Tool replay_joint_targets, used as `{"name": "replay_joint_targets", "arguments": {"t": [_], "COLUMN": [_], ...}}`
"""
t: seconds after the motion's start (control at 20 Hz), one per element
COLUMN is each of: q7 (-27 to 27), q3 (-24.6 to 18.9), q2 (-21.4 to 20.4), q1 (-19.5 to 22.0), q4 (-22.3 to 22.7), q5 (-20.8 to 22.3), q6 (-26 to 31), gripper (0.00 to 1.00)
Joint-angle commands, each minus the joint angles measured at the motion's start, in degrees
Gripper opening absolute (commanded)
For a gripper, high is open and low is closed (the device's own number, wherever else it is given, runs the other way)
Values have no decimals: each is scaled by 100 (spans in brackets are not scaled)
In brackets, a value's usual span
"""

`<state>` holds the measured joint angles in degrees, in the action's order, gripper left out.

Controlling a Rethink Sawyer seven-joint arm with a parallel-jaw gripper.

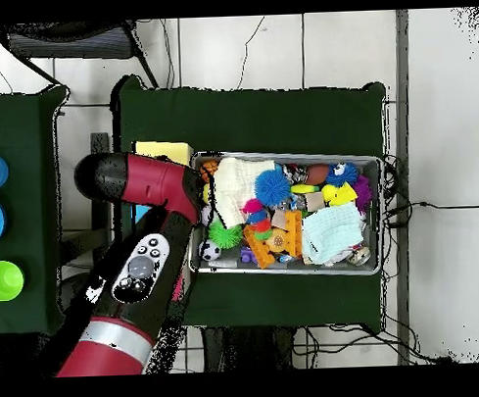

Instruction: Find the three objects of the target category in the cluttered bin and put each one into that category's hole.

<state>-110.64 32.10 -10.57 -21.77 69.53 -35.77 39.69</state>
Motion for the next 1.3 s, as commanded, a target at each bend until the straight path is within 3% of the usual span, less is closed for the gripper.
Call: {"name": "replay_joint_targets", "arguments": {"t": [0.05, 0.25, 0.35, 0.9, 1.3], "q7": [134, 21, -87, -601, -675], "q3": [-2193, -2889, -2963, -2569, -1985], "q2": [-212, -290, -311, -279, -916], "q1": [785, 1193, 1259, 1063, 801], "q4": [1457, 1722, 1723, 1409, 1614], "q5": [-249, -7, 133, 545, 731], "q6": [-1433, -2166, -2193, -1756, -965], "gripper": [0, 0, 0, 0, 0]}}
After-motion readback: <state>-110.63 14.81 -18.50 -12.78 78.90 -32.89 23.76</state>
